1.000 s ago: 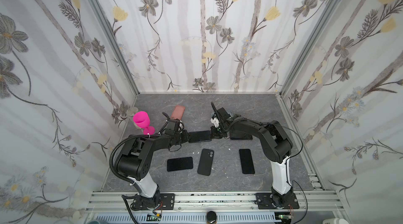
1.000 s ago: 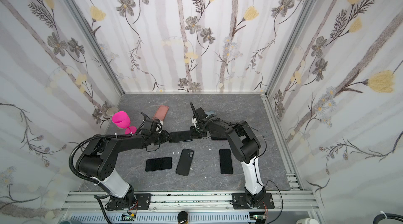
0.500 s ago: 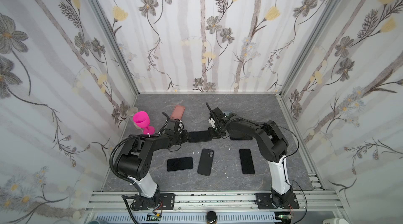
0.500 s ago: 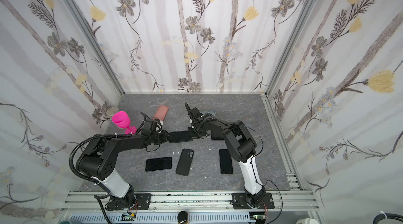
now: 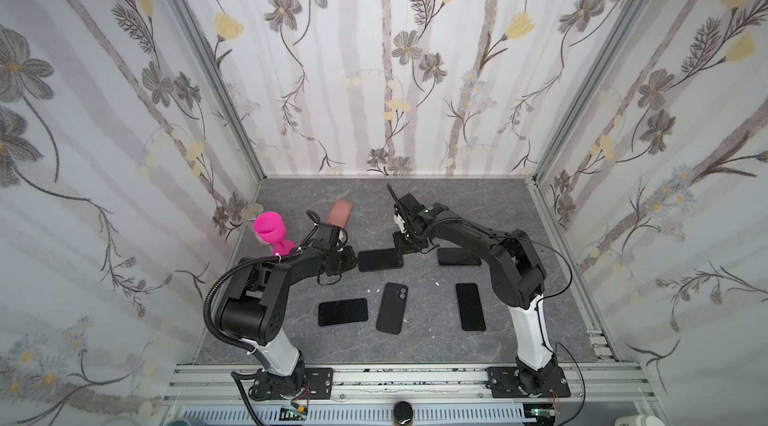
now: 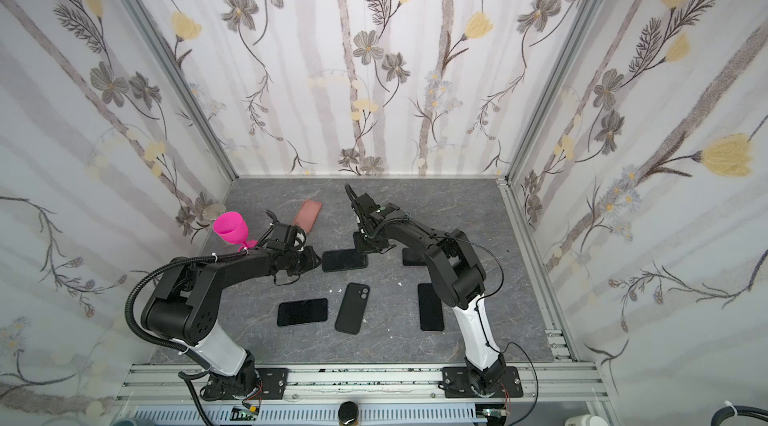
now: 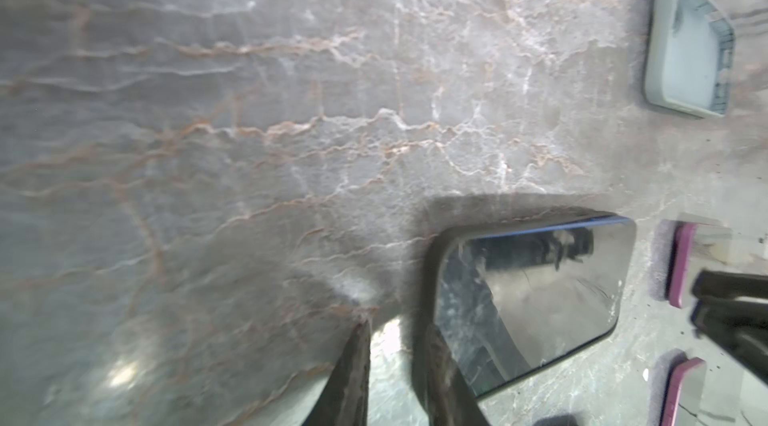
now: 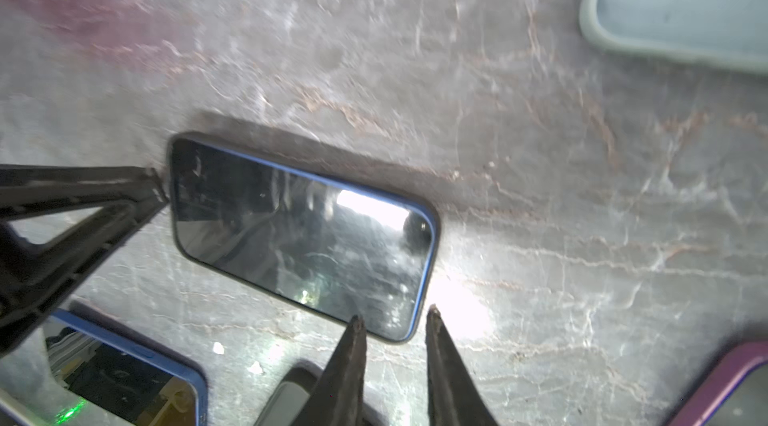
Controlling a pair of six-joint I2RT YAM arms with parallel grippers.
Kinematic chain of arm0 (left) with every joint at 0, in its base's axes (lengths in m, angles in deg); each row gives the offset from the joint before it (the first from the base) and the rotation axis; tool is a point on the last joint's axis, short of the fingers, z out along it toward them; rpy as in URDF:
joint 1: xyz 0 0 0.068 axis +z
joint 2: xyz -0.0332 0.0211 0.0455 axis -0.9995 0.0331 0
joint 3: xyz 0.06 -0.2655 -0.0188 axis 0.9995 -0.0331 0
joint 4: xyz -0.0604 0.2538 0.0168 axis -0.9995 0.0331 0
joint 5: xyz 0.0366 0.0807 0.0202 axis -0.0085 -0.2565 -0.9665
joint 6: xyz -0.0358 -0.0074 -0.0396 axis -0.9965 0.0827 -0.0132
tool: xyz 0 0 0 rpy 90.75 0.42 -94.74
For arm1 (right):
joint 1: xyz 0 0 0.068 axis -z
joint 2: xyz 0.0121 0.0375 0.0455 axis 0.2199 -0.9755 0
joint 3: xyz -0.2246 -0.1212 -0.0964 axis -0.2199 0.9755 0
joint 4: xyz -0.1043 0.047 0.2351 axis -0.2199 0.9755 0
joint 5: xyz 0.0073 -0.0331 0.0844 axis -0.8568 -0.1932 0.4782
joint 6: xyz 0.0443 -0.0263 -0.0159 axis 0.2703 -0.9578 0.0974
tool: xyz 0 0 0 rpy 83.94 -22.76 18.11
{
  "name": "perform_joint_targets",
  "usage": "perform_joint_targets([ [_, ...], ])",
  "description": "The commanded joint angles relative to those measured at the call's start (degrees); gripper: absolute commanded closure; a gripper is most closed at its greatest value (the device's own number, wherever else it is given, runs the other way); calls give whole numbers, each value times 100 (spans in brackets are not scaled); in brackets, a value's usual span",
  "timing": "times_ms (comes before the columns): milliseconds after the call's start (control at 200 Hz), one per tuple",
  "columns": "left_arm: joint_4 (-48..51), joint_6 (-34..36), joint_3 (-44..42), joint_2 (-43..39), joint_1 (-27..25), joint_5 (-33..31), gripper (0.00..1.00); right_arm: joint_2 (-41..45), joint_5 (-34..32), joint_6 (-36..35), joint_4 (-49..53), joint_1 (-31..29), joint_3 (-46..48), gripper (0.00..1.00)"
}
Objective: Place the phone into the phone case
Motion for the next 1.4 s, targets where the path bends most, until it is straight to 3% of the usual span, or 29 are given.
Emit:
perform_joint_targets([
  [0,448,91,113,35,17,-164,73,-187,133,-84,240,37,-163,76],
  [350,528,142,324,180,19,38,73,-541,9,-119,285,108,-469,85],
  [789,451,154,474,287,18,284,71,-782,-129,-201,461,172,-660,86],
  [969,160,106,373,382,24,683,71,-922,-139,-216,562,173,-699,88],
  [1394,168,148,333,600,18,521,72,-1096,-420,-316,903,125,-695,90],
])
